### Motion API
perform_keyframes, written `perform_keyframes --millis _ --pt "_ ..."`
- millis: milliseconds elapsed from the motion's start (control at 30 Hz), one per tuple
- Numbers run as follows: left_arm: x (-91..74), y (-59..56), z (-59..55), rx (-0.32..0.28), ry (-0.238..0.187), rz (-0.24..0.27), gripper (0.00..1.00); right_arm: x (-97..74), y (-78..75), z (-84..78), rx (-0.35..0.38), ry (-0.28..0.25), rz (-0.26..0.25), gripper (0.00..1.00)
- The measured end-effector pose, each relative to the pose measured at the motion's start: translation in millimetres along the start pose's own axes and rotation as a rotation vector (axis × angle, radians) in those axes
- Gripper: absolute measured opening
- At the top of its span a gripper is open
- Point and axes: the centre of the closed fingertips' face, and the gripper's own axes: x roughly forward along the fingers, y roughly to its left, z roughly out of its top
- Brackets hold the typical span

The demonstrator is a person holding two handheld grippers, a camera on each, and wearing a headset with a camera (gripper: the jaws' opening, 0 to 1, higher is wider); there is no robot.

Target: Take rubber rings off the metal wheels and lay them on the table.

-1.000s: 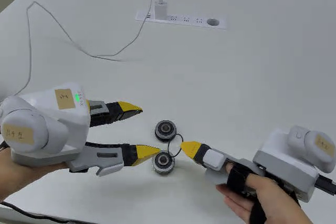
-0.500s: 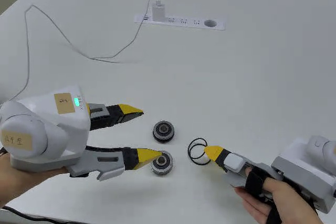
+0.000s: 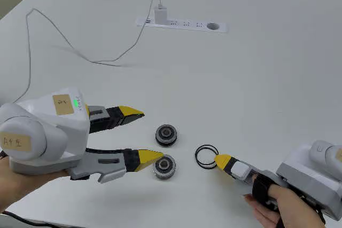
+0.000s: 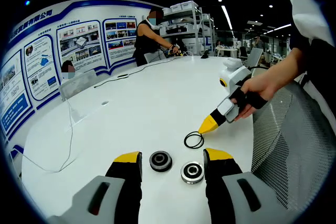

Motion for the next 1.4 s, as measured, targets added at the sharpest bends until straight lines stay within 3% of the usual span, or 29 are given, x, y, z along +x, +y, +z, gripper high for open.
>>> perform_keyframes --millis 333,500,733,933,1167,1400 --pt "-0.8 -0.1 -1.2 0.002 0.003 0.003 0.49 -4.1 -3.6 4.3 -0.055 -0.022 -0.027 0.09" --pt "3.4 4.9 -5.1 0.006 0.02 -0.001 0.49 -5.2 3.4 10.3 -0.049 -0.049 0.006 0.1" --pt "12.3 20.3 -14.1 0.025 0.071 0.007 0.46 -6.7 28.9 27.9 -0.034 -0.127 0.113 0.17" --pt "27.7 29.0 -17.9 0.038 0.098 -0.008 0.42 -2.4 35.7 27.0 -0.047 -0.111 0.141 0.19" --pt "45.5 30.7 -21.5 0.051 0.114 -0.034 0.4 1.3 38.5 25.6 -0.085 -0.095 0.139 0.22" --pt "56.4 33.4 -28.1 0.042 0.124 -0.049 0.34 4.9 49.0 32.4 -0.094 -0.089 0.172 0.26"
